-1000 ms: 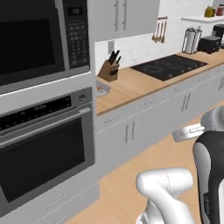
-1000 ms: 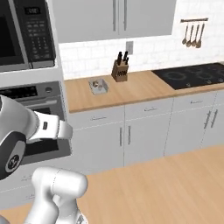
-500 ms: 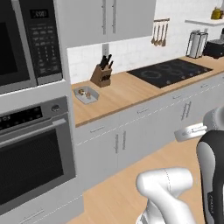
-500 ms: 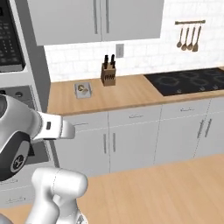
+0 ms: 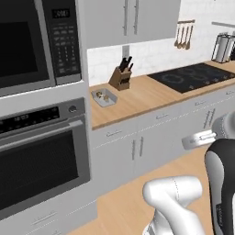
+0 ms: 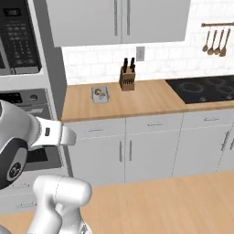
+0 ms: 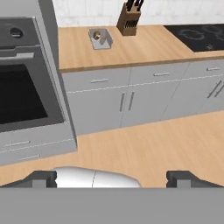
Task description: Take the meat container that has the chicken drumstick and place it on the second highest rack of the freezer. Then take the vegetable container that has the mushroom and sweet potato and place it on the highest rack of the freezer.
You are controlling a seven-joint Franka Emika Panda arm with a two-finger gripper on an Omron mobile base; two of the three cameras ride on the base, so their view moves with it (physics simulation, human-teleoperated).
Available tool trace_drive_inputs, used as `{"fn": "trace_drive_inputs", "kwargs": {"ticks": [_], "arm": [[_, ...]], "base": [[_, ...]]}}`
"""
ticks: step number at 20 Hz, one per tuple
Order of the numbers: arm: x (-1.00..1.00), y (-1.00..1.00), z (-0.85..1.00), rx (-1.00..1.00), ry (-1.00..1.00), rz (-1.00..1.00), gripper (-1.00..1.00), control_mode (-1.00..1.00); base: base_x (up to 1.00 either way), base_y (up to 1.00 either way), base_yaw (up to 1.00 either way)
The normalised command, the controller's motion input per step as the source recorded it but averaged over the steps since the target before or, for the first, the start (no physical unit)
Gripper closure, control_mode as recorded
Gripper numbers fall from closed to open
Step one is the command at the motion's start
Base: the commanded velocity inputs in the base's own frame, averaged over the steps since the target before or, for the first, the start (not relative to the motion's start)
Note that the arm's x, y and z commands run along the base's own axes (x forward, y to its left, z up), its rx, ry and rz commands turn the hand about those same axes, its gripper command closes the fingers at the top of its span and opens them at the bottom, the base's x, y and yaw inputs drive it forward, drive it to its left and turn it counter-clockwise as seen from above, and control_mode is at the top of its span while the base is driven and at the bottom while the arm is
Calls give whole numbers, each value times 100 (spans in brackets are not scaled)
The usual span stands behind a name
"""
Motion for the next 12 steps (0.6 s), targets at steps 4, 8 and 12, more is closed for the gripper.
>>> {"fn": "trace_drive_inputs", "kwargs": {"ticks": [4,8,12], "arm": [[0,0,0,0,0,0,-100,100],[0,0,0,0,0,0,-100,100],[0,0,0,0,0,0,-100,100]], "base": [[100,2,-7],[43,-29,-8],[17,-92,3]]}}
